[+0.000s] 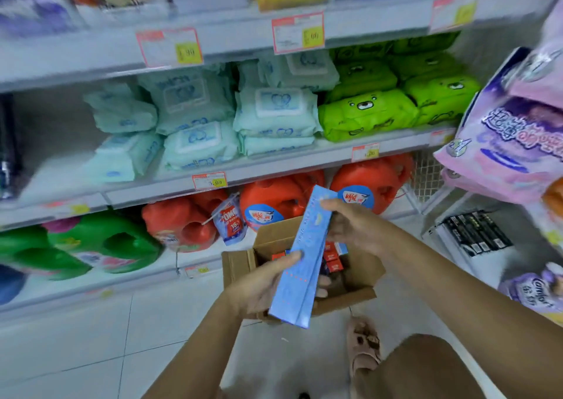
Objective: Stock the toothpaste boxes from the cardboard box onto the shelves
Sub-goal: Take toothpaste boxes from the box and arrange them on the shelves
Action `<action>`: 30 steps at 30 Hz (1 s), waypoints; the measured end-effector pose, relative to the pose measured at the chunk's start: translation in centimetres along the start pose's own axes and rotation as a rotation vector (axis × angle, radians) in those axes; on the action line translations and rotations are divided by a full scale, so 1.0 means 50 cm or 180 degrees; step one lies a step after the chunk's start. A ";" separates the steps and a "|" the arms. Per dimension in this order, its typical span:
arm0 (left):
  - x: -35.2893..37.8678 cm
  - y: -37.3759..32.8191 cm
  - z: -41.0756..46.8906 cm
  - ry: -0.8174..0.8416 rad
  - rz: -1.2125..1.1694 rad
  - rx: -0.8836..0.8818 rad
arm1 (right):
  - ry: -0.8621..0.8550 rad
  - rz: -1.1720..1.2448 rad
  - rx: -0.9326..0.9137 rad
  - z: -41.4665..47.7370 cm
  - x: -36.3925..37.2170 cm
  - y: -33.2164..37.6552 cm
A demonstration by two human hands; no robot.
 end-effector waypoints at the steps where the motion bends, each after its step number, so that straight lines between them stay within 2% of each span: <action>1: 0.020 -0.007 -0.019 0.0154 -0.0144 0.0137 | 0.0011 0.0167 0.0014 -0.018 0.013 0.007; 3: 0.051 -0.019 -0.057 0.0131 -0.0430 0.0315 | 0.0171 0.0501 -0.0041 -0.051 0.044 0.019; 6: 0.081 -0.036 -0.097 -0.0528 -0.0725 0.0333 | 0.0239 0.0549 -0.0235 -0.097 0.086 0.029; 8: 0.098 -0.059 -0.115 -0.0872 -0.0403 0.0481 | 0.0067 0.0252 -0.0365 -0.125 0.107 0.028; 12: 0.101 -0.097 -0.137 -0.1580 0.0715 0.0866 | -0.0011 -0.1029 -0.0562 -0.174 0.142 0.033; 13: 0.106 -0.105 -0.147 -0.1696 0.0940 0.0902 | -0.0012 -0.1068 -0.0603 -0.183 0.147 0.037; 14: 0.109 -0.111 -0.158 -0.1843 0.1039 0.0895 | -0.0006 -0.0885 -0.0622 -0.191 0.148 0.040; 16: 0.112 -0.116 -0.182 -0.2135 0.0729 0.0830 | 0.0027 0.0027 -0.0452 -0.207 0.144 0.050; 19: 0.119 -0.121 -0.208 -0.2114 -0.0129 0.0933 | 0.0136 0.0958 -0.0145 -0.239 0.121 0.069; 24: 0.120 -0.124 -0.234 -0.1770 -0.0940 0.1116 | 0.0521 0.1133 -0.0128 -0.279 0.113 0.082; 27: 0.139 -0.127 -0.244 -0.1556 -0.1042 0.1180 | 0.0705 0.1380 -0.0117 -0.290 0.128 0.093; 30: 0.156 -0.131 -0.254 -0.1418 -0.0763 0.1344 | 0.0708 0.0997 -0.0318 -0.299 0.141 0.111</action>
Point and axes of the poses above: each hand's wrist, its own z-axis towards the middle knuckle, its own x-axis out of the palm, y = z × x, the point moved 4 cm from there along z, towards the middle knuckle, and after that the axes turned 9 degrees about z, right-handed, at the moved point
